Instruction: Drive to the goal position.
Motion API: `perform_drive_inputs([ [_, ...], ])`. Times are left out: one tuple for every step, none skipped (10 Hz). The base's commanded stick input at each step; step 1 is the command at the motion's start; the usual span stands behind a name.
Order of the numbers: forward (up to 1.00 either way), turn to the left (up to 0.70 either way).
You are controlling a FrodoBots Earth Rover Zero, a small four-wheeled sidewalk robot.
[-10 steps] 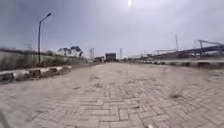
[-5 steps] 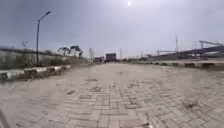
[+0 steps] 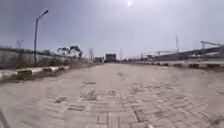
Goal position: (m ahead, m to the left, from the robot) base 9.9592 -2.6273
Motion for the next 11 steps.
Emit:
perform_drive_inputs([
  [1.00,0.00],
  [1.00,0.00],
  [1.00,0.00],
  [1.00,0.00],
  [1.00,0.00],
  [1.00,0.00],
  [1.00,-0.02],
  [1.00,0.00],
  [1.00,0.00],
  [1.00,0.00],
  [1.00,0.00],
])
